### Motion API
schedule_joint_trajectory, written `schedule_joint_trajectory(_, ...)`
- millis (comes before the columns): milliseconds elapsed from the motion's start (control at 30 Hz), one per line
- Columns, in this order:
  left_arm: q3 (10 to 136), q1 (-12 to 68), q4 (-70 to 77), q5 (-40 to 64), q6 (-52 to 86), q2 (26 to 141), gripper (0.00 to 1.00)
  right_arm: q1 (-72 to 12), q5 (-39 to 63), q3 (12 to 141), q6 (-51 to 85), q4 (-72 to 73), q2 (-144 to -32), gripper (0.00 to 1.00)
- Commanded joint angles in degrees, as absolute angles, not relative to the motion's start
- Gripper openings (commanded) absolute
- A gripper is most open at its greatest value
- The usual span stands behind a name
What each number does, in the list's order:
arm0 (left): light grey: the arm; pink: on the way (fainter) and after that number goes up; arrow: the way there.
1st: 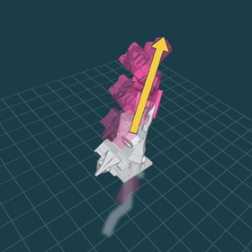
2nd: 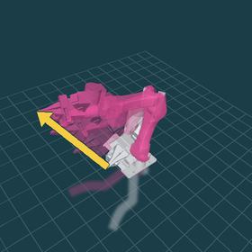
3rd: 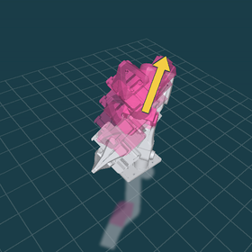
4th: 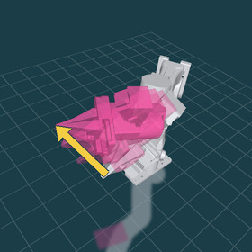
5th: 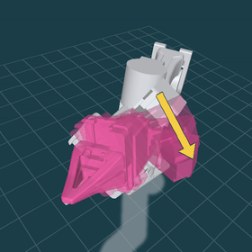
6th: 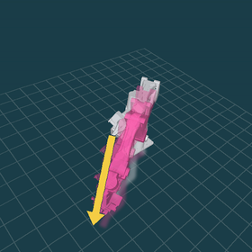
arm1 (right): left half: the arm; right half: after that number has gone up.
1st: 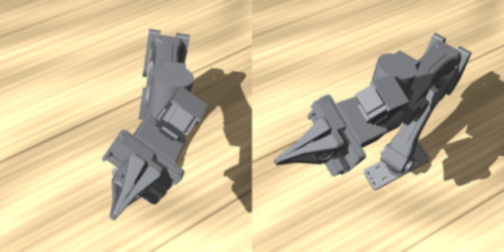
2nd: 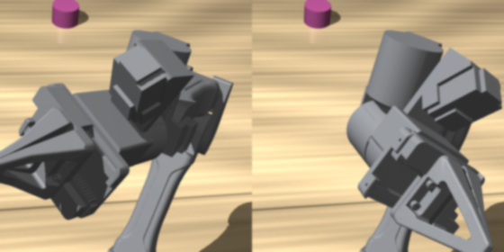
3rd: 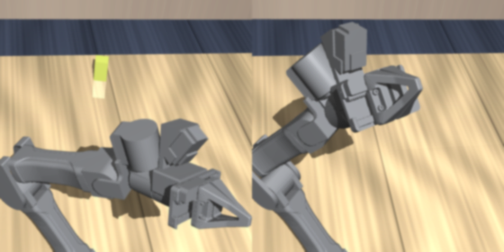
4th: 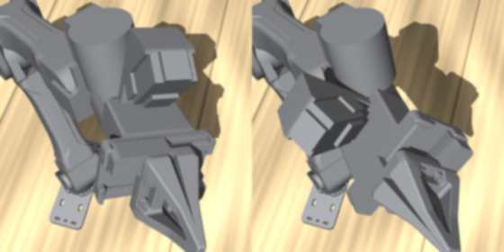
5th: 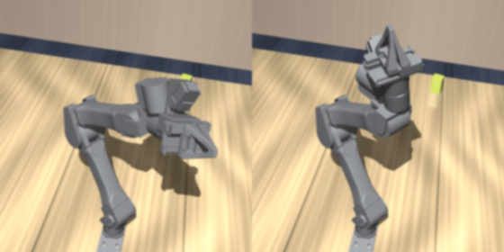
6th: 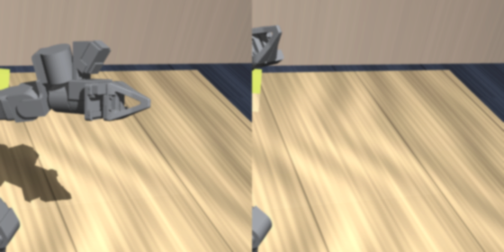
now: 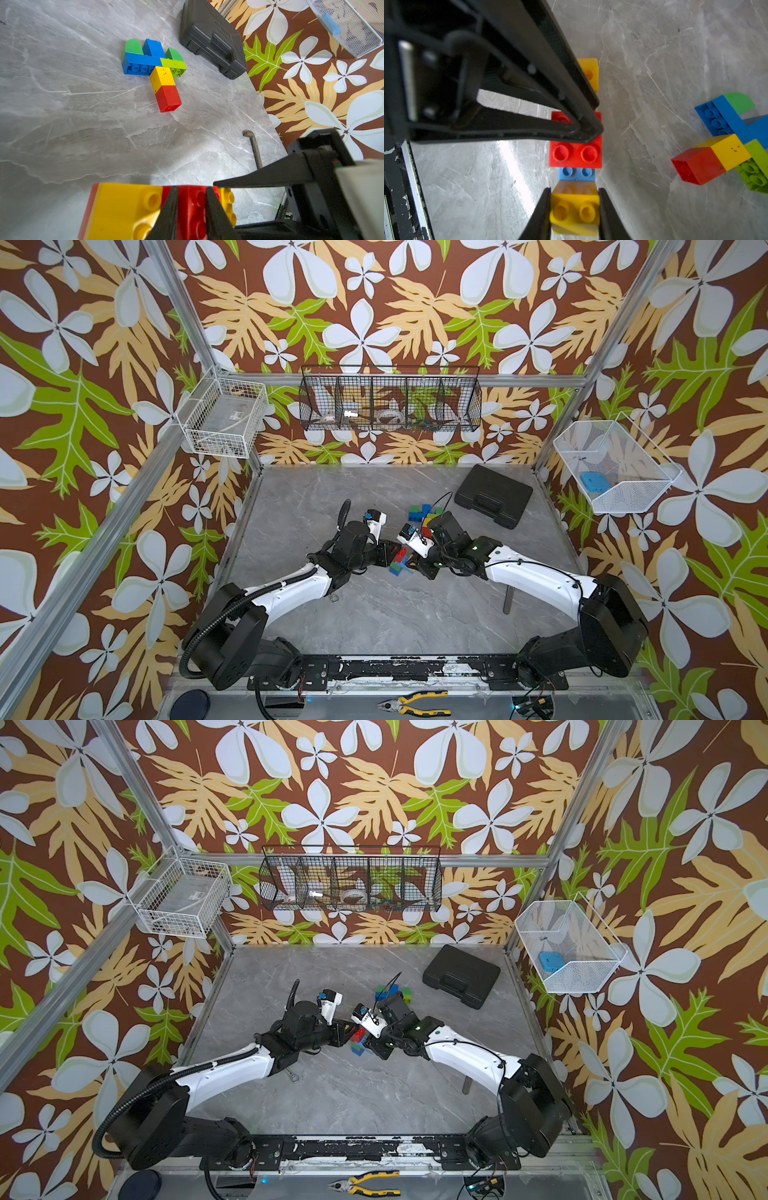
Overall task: Assemble a fork with lego
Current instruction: Assemble the lego brick with the lego brick.
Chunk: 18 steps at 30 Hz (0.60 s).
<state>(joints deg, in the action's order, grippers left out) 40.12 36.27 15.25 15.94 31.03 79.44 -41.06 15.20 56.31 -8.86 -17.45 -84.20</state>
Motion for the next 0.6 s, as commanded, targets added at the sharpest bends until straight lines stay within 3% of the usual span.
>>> schedule_joint_trajectory(0,39.64,36.30,13.89,16.64,31.02,79.32,0.24,-41.22,17.17,56.86,-7.94,-18.13,-83.57,0.57)
schedule_joint_trajectory(33,39.49,36.30,13.97,16.69,30.97,79.33,0.24,-41.22,17.46,57.13,-7.46,-17.58,-83.14,0.68)
schedule_joint_trajectory(100,39.29,36.30,13.97,16.45,31.11,79.20,0.24,-41.22,17.88,57.35,-6.24,-15.98,-82.09,0.81)
schedule_joint_trajectory(267,38.94,36.25,14.12,16.28,31.20,79.10,0.24,-40.53,14.88,52.61,2.18,-6.47,-75.68,0.84)
schedule_joint_trajectory(433,38.24,36.30,14.84,16.18,31.70,79.27,0.24,-39.76,6.51,39.42,26.39,10.50,-66.32,0.84)
schedule_joint_trajectory(567,37.87,36.30,15.38,16.34,31.96,79.45,0.24,-39.29,7.93,26.92,47.64,28.88,-62.60,0.98)
